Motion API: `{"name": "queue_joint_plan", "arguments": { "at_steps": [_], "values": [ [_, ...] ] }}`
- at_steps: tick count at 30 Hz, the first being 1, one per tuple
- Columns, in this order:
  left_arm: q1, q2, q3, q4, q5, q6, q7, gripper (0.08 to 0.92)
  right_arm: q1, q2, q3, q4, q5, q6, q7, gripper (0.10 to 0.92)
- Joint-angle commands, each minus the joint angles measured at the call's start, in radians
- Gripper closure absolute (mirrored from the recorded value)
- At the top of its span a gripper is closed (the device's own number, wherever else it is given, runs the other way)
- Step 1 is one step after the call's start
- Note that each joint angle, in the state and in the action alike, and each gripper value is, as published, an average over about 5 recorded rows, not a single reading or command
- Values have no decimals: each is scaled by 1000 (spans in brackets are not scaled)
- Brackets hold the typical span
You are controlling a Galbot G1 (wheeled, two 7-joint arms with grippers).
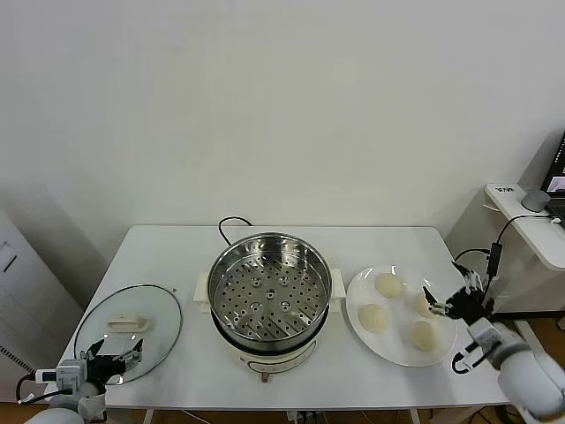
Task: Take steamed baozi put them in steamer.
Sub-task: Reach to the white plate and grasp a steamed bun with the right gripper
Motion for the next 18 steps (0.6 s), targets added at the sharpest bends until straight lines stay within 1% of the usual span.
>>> {"name": "queue_joint_plan", "arguments": {
  "at_steps": [1,5,10,14,18],
  "values": [
    [-7,-10,5,2,23,4,1,177,453,-161,-374,-205,-104,61,-355,203],
    [-13,-17,8,3,30,8,1,177,702,-189,-629,-286,-52,68,-502,203],
    [-19,-23,11,8,34,12,1,177,958,-181,-911,-395,2,89,-658,203],
    [-22,-23,12,13,36,13,1,177,1123,-136,-1079,-468,44,120,-747,203],
    [-25,-23,13,14,37,16,0,177,1210,-68,-1166,-537,55,153,-790,203]
  ]
}}
